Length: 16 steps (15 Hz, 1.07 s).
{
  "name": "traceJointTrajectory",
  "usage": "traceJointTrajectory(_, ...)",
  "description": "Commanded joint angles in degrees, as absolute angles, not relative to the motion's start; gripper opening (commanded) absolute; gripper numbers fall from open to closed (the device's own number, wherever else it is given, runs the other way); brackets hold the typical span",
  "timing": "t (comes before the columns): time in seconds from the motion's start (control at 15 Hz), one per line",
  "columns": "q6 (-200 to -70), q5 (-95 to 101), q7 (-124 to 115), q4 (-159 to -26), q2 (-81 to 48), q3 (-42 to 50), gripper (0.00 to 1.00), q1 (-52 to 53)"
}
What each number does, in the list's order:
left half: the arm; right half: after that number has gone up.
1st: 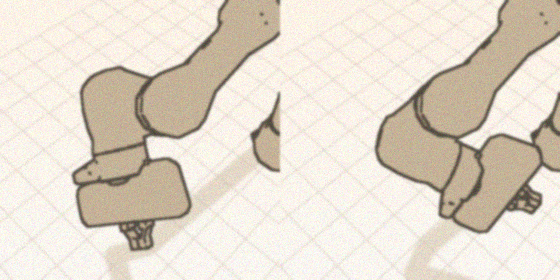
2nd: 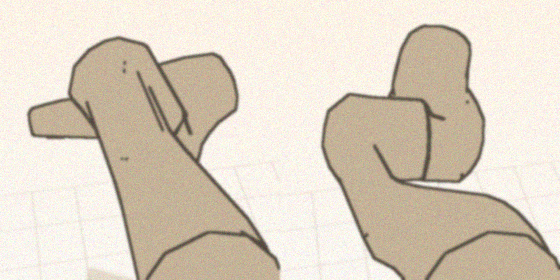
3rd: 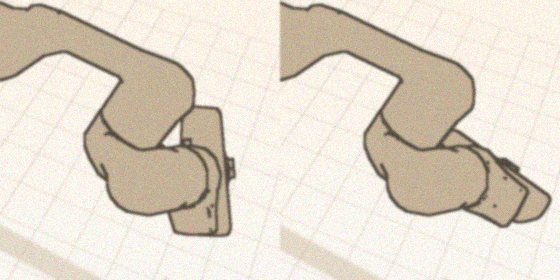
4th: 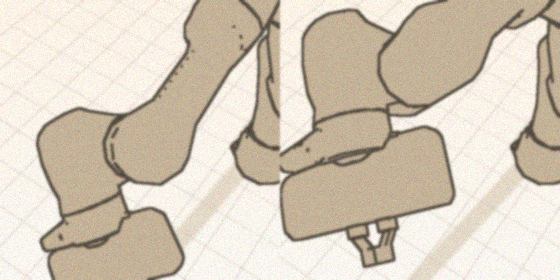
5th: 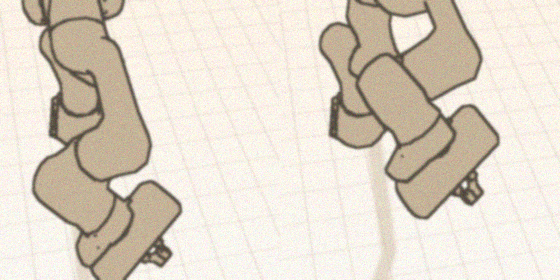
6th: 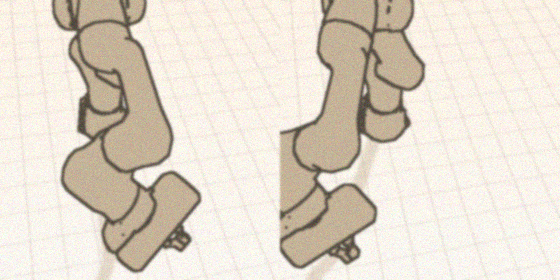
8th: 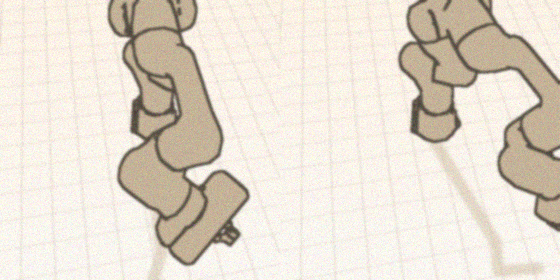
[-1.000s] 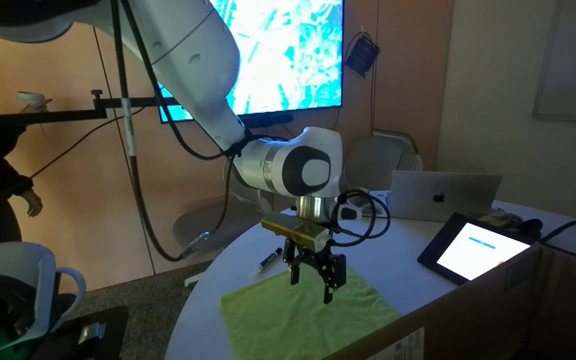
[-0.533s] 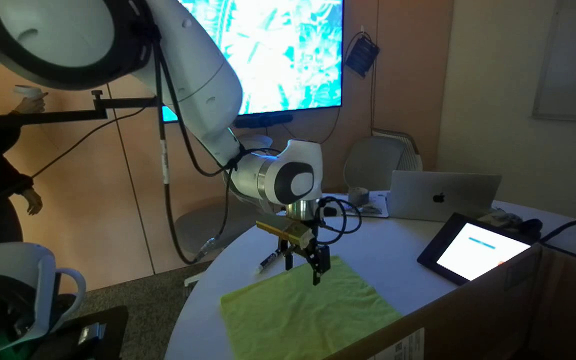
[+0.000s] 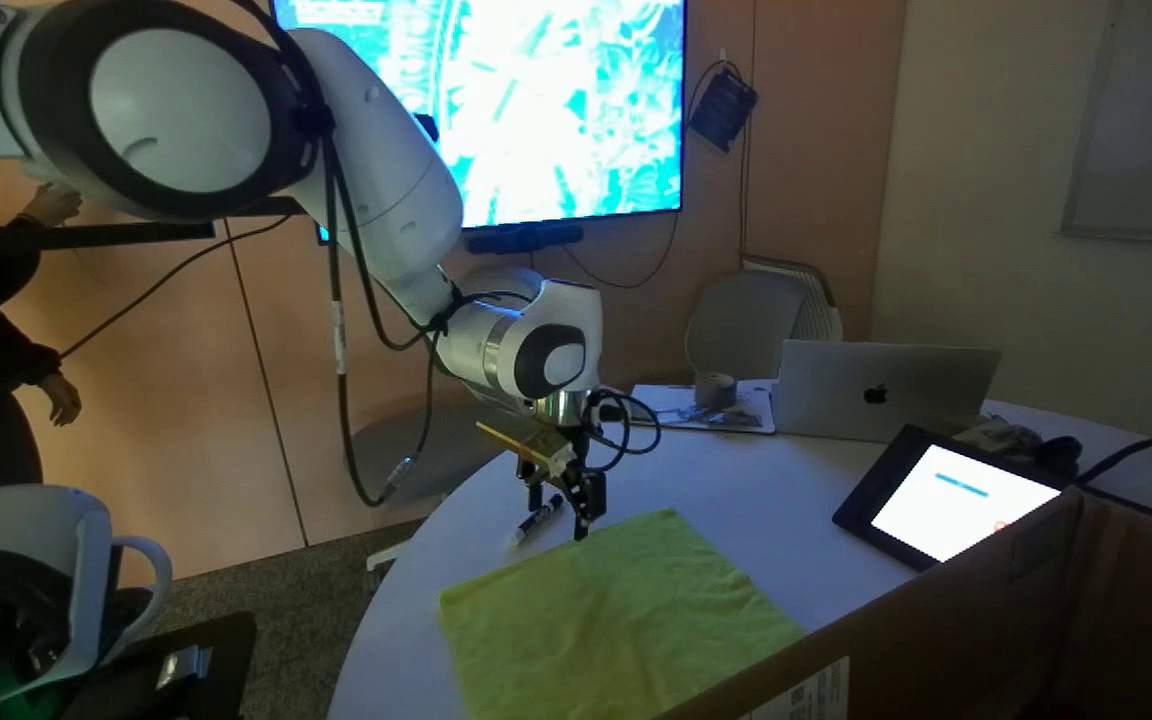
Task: Put the marker on the towel, fold the towel, and then put the folded towel in the box
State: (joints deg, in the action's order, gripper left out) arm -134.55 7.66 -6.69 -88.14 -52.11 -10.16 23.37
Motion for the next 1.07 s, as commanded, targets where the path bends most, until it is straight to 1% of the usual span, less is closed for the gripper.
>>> traceJointTrajectory(0.0,-132.9,5.3,-5.3,-84.5,-54.5,-11.5,1.00,23.5)
traceJointTrajectory(0.47,-133.3,6.0,-1.2,-82.8,-59.0,-11.3,1.00,22.9)
traceJointTrajectory(0.73,-133.9,6.0,0.2,-82.4,-59.4,-11.4,0.99,22.6)
traceJointTrajectory(0.8,-133.8,6.0,0.3,-82.2,-59.5,-11.4,0.85,22.6)
traceJointTrajectory(0.87,-133.5,6.1,0.4,-82.3,-59.4,-11.4,0.74,22.7)
traceJointTrajectory(0.93,-133.2,6.0,0.6,-82.2,-59.3,-11.5,0.71,22.8)
traceJointTrajectory(1.0,-132.9,6.0,0.7,-82.0,-59.2,-11.6,0.62,22.9)
